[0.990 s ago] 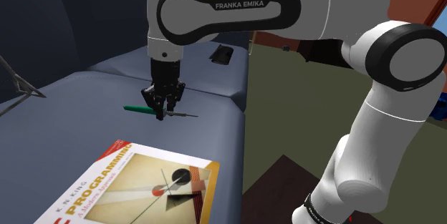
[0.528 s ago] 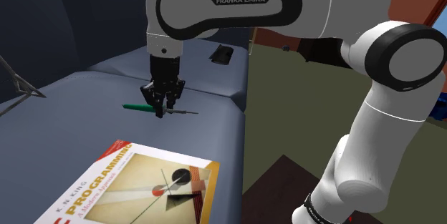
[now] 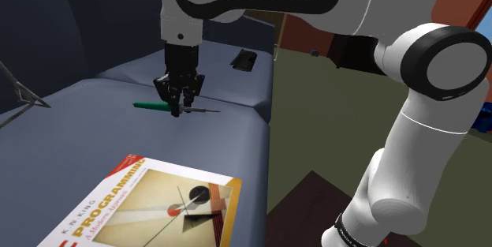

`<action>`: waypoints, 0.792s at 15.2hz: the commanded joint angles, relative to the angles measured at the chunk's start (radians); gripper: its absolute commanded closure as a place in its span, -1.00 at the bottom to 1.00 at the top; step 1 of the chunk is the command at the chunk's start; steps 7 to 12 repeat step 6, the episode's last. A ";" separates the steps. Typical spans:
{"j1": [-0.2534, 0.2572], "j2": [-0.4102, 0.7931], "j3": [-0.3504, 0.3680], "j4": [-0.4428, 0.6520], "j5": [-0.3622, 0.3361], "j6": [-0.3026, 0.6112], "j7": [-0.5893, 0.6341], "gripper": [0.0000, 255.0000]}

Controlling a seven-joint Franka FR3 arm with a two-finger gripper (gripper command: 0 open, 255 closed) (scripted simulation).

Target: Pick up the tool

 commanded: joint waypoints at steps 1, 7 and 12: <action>0.001 0.005 0.000 0.036 -0.002 -0.031 0.005 1.00; 0.002 0.015 0.001 0.090 -0.005 -0.076 0.012 1.00; 0.002 0.015 0.001 0.090 -0.005 -0.076 0.012 1.00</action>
